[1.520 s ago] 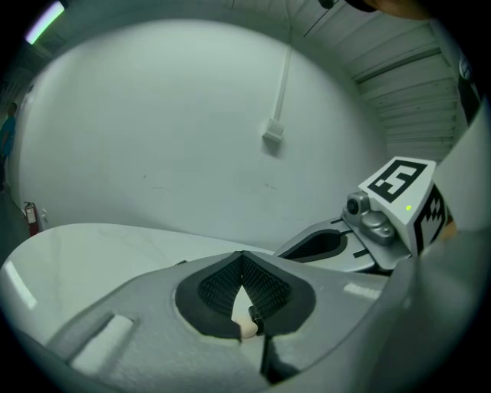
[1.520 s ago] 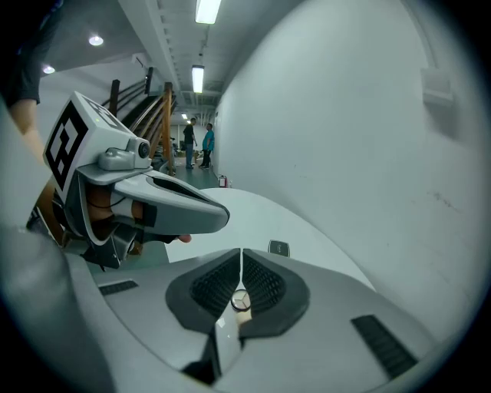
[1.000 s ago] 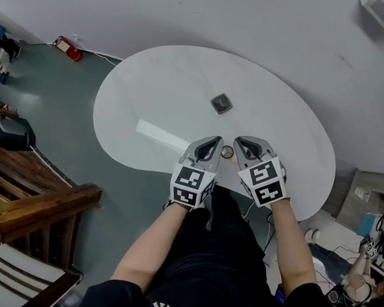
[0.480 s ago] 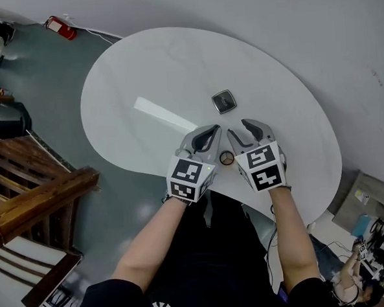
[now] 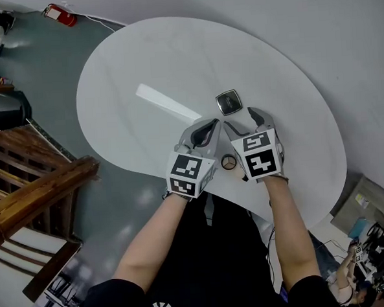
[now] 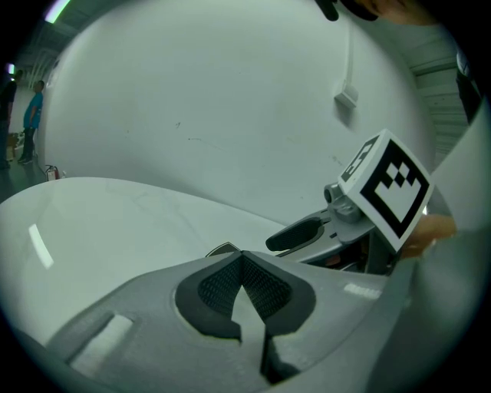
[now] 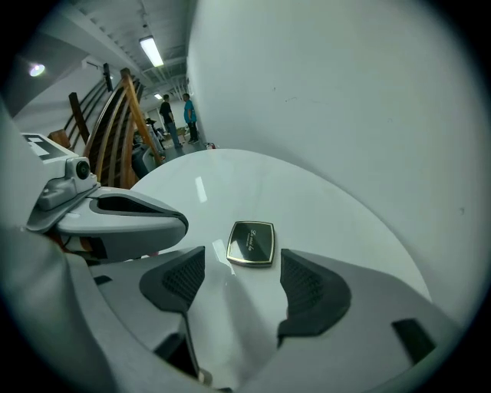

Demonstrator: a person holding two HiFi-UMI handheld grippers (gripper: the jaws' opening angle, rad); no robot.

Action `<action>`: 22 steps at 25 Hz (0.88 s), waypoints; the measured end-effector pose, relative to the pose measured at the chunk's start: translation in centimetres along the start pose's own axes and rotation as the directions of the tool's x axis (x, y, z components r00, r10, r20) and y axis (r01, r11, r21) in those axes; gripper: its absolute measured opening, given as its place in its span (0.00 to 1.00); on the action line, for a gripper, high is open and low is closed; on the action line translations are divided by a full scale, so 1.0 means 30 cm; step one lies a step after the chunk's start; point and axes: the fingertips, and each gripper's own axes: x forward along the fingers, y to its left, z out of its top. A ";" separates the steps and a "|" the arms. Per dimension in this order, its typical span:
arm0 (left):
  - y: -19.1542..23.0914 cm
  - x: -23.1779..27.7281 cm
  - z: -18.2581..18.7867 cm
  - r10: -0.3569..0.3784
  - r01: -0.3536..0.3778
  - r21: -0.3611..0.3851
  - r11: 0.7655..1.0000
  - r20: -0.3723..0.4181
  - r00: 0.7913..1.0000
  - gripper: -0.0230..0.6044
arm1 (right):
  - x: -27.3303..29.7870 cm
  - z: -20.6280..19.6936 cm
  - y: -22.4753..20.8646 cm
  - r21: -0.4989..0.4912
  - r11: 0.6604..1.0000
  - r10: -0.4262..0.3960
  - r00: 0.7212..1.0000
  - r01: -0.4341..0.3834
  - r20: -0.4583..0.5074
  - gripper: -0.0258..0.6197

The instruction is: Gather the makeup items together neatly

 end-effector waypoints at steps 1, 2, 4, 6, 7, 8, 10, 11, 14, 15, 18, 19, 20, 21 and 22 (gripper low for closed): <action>0.006 0.006 -0.003 0.003 -0.003 -0.005 1.000 -0.003 1.000 0.05 | 0.015 -0.002 -0.007 0.010 1.000 -0.003 1.000 0.003 -0.006 0.53; 0.012 0.012 -0.005 0.006 -0.006 -0.011 1.000 -0.006 1.000 0.05 | 0.032 -0.006 -0.014 0.018 1.000 -0.004 1.000 0.005 -0.015 0.53; 0.023 0.023 -0.009 0.013 -0.014 -0.023 1.000 -0.011 1.000 0.05 | 0.063 -0.013 -0.025 0.025 1.000 -0.004 0.999 0.005 -0.037 0.53; 0.034 0.036 -0.009 0.019 -0.019 -0.027 0.999 -0.013 1.000 0.05 | 0.091 -0.015 -0.034 0.027 1.000 -0.001 0.999 0.002 -0.053 0.53; 0.039 0.042 -0.010 0.021 -0.021 -0.028 0.999 -0.015 1.000 0.05 | 0.103 -0.015 -0.036 0.028 1.000 0.002 0.998 0.000 -0.059 0.53; 0.044 0.047 -0.012 0.023 -0.023 -0.030 0.999 -0.017 1.000 0.05 | 0.114 -0.014 -0.038 0.029 1.000 0.004 0.998 -0.003 -0.063 0.53; 0.056 0.054 -0.014 0.030 -0.031 -0.036 0.999 -0.020 0.999 0.05 | 0.131 -0.011 -0.036 0.033 0.999 0.011 0.998 -0.009 -0.069 0.54; 0.063 0.057 -0.015 0.034 -0.034 -0.038 0.999 -0.020 0.999 0.05 | 0.139 -0.010 -0.033 0.036 0.999 0.015 0.997 -0.012 -0.071 0.54; 0.079 0.061 -0.021 0.042 -0.043 -0.045 0.998 -0.025 0.999 0.05 | 0.163 -0.009 -0.024 0.040 0.999 0.019 0.997 -0.016 -0.081 0.57; 0.081 0.061 -0.025 0.044 -0.045 -0.047 0.998 -0.027 0.999 0.05 | 0.170 -0.010 -0.022 0.042 0.999 0.017 0.996 -0.013 -0.083 0.57; 0.088 0.057 -0.034 0.048 -0.050 -0.052 0.997 -0.032 0.998 0.05 | 0.187 -0.010 -0.027 0.034 0.999 -0.001 0.996 0.004 -0.091 0.58; 0.089 0.056 -0.035 0.050 -0.052 -0.054 0.997 -0.033 0.998 0.05 | 0.192 -0.008 -0.030 0.024 1.000 -0.008 0.996 0.010 -0.093 0.58; 0.091 0.055 -0.036 0.052 -0.054 -0.055 0.997 -0.034 0.998 0.05 | 0.197 -0.008 -0.033 0.015 1.000 -0.013 0.995 0.014 -0.097 0.58; 0.093 0.055 -0.037 0.053 -0.055 -0.056 0.997 -0.034 0.998 0.05 | 0.202 -0.011 -0.035 0.009 1.000 -0.016 0.994 0.017 -0.106 0.58; 0.094 0.055 -0.038 0.054 -0.055 -0.057 0.997 -0.034 0.998 0.05 | 0.206 -0.016 -0.036 0.005 1.000 -0.019 0.993 0.020 -0.117 0.58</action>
